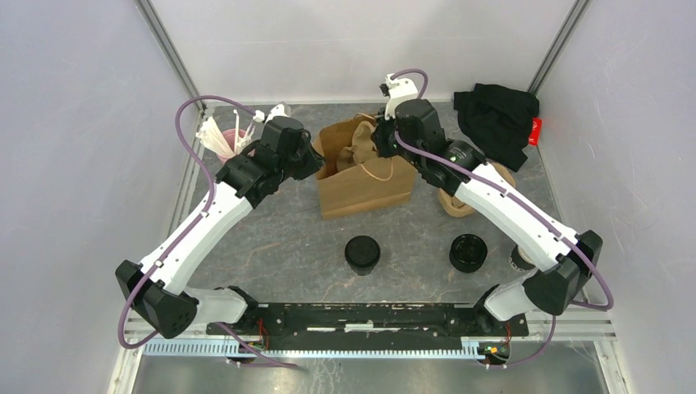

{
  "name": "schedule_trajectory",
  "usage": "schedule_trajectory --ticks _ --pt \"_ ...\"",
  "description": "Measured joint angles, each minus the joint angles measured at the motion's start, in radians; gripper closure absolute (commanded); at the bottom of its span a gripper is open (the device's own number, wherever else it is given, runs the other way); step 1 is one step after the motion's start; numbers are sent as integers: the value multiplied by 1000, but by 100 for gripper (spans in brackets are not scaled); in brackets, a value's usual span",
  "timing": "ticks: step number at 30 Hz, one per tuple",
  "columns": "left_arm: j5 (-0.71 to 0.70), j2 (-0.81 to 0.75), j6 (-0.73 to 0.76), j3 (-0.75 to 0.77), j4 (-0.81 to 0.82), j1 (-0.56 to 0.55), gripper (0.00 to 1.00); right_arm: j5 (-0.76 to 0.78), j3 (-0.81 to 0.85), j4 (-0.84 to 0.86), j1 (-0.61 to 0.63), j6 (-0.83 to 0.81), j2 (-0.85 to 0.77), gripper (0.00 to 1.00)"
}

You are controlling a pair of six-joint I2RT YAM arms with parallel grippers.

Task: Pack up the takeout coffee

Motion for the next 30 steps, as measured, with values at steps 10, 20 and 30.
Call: schedule_trajectory --ticks 10,20,30 --pt "38 30 -10 0 10 1 98 -87 15 -34 -74 58 87 100" --pt "44 32 -24 0 11 1 98 -177 15 -17 -138 97 118 100" --pt "25 35 -37 0 6 2 98 -254 15 8 -142 116 151 100"
